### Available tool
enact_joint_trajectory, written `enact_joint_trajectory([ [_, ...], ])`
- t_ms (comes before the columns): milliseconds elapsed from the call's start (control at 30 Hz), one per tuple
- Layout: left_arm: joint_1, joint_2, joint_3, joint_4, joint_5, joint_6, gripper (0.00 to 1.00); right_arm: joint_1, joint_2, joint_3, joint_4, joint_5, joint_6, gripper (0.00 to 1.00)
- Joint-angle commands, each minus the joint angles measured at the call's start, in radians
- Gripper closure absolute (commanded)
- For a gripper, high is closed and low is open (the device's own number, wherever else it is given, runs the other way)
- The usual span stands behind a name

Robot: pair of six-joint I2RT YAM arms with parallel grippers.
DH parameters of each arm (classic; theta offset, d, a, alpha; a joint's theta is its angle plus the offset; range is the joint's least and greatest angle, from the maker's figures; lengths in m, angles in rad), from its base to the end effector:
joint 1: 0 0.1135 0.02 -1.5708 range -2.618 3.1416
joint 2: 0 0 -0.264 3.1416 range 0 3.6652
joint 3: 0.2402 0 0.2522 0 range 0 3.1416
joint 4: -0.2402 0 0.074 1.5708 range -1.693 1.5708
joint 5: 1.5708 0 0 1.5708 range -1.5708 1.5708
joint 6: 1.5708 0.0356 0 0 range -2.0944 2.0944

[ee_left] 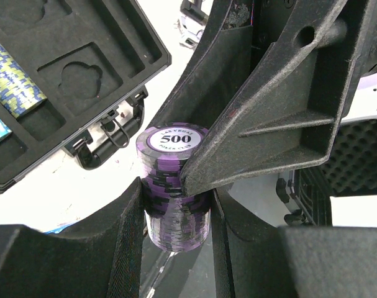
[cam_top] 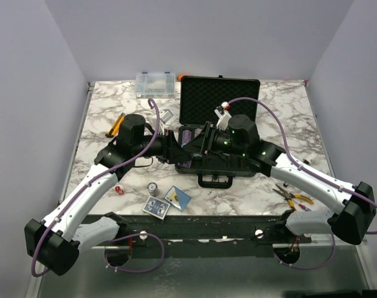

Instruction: Pack up texas hold em set

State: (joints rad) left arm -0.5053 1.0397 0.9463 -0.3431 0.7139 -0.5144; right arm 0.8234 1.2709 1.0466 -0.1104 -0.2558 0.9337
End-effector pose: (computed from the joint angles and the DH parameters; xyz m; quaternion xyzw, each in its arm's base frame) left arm 0.1875 -0.1304 0.3354 0.1841 0.7911 -0.5029 0.2955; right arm 0.1950 0.2237 0.3341 -0.0292 0.8112 0.5088 0.2868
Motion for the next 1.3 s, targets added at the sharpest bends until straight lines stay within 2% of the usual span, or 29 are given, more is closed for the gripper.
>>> enact_joint_trajectory([
  [0,-0.004,-0.047,0.003,0.069,-0.015,0.004,0.77,0.006,0.007,0.002,-0.010,-0.004,-0.014,0.99],
  [267,-0.004,-0.076,-0.018,0.056,-0.026,0.011,0.40,0.006,-0.011,0.003,0.002,-0.001,-0.016,1.00],
  [400,-0.004,-0.090,-0.029,0.055,-0.026,0.011,0.28,0.006,-0.021,0.003,-0.001,0.007,-0.016,0.99],
  [633,-0.004,-0.122,-0.048,0.052,-0.017,0.014,0.20,0.006,-0.026,0.018,-0.018,0.037,-0.026,0.99],
  [867,-0.004,-0.207,-0.082,-0.008,-0.007,0.045,0.15,0.006,0.008,0.116,-0.143,0.112,-0.097,0.99],
  [1033,-0.004,-0.306,-0.098,-0.099,-0.087,0.081,0.08,0.006,0.017,0.198,-0.243,0.185,-0.180,0.99],
  [1267,-0.004,-0.435,-0.093,-0.265,-0.304,0.145,0.03,0.003,0.067,0.329,-0.406,0.317,-0.322,0.99],
])
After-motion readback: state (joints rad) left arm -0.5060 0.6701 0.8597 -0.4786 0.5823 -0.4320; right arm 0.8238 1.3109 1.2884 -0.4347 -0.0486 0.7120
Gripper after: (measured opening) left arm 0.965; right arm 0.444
